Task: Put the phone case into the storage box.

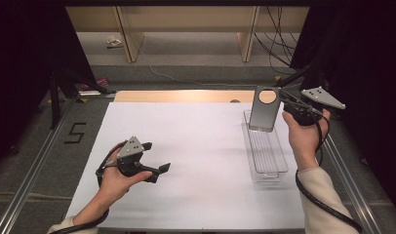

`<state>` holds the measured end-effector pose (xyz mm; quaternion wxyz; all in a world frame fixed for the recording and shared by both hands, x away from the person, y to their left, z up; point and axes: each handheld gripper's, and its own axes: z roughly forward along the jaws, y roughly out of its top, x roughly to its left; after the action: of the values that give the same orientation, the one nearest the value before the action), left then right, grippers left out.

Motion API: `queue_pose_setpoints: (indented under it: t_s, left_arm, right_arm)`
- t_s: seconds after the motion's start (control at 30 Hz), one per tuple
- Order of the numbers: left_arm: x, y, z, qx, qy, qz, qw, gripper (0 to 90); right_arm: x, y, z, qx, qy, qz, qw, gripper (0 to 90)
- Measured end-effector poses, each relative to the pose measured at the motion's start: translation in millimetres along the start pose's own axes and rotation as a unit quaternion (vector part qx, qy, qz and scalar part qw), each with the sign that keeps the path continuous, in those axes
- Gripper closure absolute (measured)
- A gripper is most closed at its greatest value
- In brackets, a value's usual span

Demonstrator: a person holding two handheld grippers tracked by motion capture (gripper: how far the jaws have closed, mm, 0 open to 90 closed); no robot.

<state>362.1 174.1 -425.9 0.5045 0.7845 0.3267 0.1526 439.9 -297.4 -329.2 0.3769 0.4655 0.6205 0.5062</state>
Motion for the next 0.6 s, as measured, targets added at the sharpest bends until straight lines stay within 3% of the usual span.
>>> queue_pose_setpoints:
  t_s: [0.6]
  left_arm:
    - [0.4,-0.4,-0.1,0.001,0.001,0.000,1.0000,0.1]
  right_arm:
    - [-1.1,1.8,3.6,-0.004,-0.001,-0.006,1.0000,85.4]
